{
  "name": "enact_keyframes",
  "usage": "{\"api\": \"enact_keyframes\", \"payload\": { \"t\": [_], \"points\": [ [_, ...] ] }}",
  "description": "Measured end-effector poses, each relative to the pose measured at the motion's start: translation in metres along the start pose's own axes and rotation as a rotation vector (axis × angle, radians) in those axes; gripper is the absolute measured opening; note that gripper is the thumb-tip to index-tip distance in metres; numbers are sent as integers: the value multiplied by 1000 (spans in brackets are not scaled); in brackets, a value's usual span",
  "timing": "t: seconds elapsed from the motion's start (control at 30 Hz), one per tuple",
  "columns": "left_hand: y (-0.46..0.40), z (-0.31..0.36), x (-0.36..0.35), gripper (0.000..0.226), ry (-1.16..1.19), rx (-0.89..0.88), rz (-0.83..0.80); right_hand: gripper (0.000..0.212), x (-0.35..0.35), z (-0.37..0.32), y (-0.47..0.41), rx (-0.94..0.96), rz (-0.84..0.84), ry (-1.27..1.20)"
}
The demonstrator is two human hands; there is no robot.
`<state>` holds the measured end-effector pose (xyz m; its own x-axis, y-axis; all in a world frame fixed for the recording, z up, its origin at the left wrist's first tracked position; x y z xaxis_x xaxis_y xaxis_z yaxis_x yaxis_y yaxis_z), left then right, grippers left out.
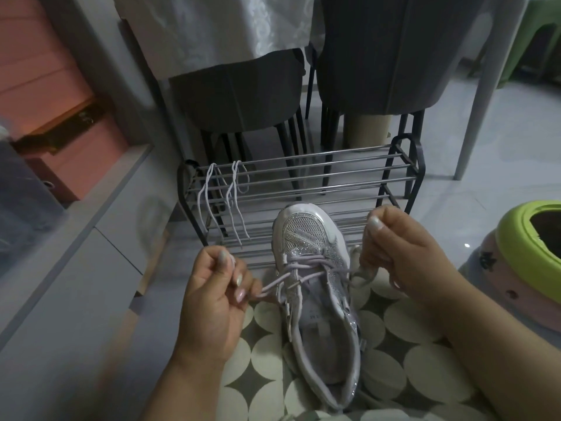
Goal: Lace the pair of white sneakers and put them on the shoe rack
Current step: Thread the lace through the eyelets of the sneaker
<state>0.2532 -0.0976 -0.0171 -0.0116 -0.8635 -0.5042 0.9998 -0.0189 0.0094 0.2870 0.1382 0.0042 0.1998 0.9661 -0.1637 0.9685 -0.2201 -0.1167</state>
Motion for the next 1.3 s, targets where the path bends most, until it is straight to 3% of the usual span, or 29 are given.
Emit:
{"api": "enact_keyframes", "payload": {
  "t": [0.17,0.37,0.57,0.67,0.87,1.0,1.17,1.3],
  "points": [
    [-1,-3,-4,21,-309,-91,-43,29,-13,-12,9,244,-31,684],
    [5,-3,-11,24,-1052,-264,-103,19,-30,-9,12,386,-178,1037],
    [15,7,-24,30,-1217,-385,-116,35,-38,-9,16,462,-253,1118],
    [16,-6,-21,33,-1138,-252,-185,42,-32,-3,14,366,-247,998],
    [14,-12,-17,42,-730,-72,-186,51,-15,15,7,5,-143,418],
    [14,-20,-18,19,-452,32,-173,51,-19,15,4,6,-99,280],
    [13,-25,-22,26,-252,126,-185,54,-15,12,5,-3,-28,201],
    [13,-32,-25,34,-93,238,-150,33,-25,21,10,-93,-69,18]
  ]
}}
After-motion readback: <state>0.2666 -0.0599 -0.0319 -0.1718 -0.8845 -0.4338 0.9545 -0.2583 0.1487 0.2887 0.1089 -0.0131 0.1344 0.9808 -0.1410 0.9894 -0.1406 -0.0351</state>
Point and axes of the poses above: each hand's wrist, its own y-axis away from the middle knuckle, its own x-axis out of the back of the hand, z = x × y, the point moved 10 cm from there along -y, towards the middle knuckle, and after that the axes turned 7 degrees about z, right-handed, at the moved point
